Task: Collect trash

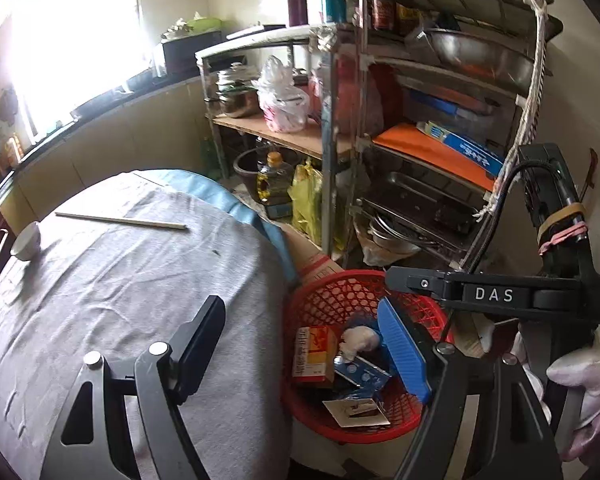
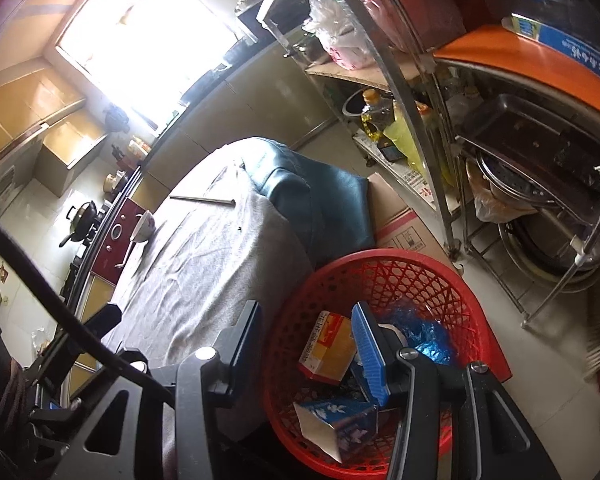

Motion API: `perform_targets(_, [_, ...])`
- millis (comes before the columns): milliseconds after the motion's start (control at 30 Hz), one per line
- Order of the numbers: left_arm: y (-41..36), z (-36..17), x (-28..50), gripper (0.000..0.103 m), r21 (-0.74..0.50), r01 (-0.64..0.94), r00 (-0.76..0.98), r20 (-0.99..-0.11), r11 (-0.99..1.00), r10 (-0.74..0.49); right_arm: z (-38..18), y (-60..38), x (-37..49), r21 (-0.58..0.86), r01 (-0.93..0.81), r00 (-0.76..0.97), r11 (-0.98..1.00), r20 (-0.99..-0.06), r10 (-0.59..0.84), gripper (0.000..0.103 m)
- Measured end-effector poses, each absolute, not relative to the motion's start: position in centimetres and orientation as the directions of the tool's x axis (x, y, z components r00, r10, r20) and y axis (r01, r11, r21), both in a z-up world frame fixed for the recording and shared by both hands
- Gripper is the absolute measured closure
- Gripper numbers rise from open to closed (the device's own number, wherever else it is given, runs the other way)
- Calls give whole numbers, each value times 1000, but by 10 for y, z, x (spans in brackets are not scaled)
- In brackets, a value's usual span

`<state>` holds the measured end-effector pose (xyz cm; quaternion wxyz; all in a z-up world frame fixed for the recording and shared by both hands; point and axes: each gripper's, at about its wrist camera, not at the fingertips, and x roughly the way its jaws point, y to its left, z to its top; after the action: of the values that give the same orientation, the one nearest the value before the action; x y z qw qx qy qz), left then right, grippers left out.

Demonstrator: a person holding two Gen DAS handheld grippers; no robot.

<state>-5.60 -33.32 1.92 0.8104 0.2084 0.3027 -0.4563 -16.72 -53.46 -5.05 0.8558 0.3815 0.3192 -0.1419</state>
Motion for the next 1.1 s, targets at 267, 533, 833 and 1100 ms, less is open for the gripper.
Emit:
perform_targets(267, [-278,29,-30,24,115,735,563,-653,668,-507,-36,-498,-139,540,409,760,736,-648,54,52])
perform_targets(533, [-194,32,13,24,124,501,686,-661,857,-305,-14,-428,-93,476,253,758,842,-638,133,52])
perform_targets(833, [-103,34,35,24,125,280,749,-649,952,-135,9,-341,-53,399,53,753,915,-618,226,52])
perform_targets(1100, [-45,31,34,24,112,159,761,-647,981,-49,21,-279,-36,352,-75,737,933,-611,289,52])
